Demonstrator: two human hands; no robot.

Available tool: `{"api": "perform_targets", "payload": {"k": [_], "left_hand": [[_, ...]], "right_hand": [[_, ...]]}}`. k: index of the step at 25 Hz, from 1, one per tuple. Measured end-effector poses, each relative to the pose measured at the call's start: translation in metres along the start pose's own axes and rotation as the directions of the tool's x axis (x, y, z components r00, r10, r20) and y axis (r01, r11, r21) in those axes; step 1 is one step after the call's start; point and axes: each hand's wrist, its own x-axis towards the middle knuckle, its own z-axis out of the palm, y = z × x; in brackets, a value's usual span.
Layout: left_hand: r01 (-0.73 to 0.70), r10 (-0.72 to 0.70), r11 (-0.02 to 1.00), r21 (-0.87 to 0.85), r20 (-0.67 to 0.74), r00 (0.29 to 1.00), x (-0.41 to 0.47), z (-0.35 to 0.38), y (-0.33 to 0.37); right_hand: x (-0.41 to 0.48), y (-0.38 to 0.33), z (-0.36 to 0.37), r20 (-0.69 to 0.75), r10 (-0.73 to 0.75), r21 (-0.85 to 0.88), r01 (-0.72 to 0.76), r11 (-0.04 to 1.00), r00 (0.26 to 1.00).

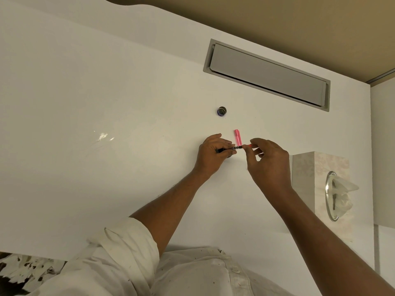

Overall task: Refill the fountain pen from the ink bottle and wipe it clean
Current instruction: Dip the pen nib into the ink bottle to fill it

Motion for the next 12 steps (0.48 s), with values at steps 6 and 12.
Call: {"api": "perform_targets", "payload": {"k": [6,12], "left_hand": [[-0.005,0.005,1.000,0.008,0.004,1.000,-0.0002,-0.0007,0.0006],[-0.004,0.004,1.000,0.016,0.009,1.000,-0.0002,-0.0012,0.0016]], "right_hand": [[-0.0003,0.0012,-0.0036,0.026,-0.052,-0.007,0.052,0.999,0.998],[0.0019,-0.0005,-0.0046,0.050,-0.056,-0.034,0.057,0.998,0.997]]}}
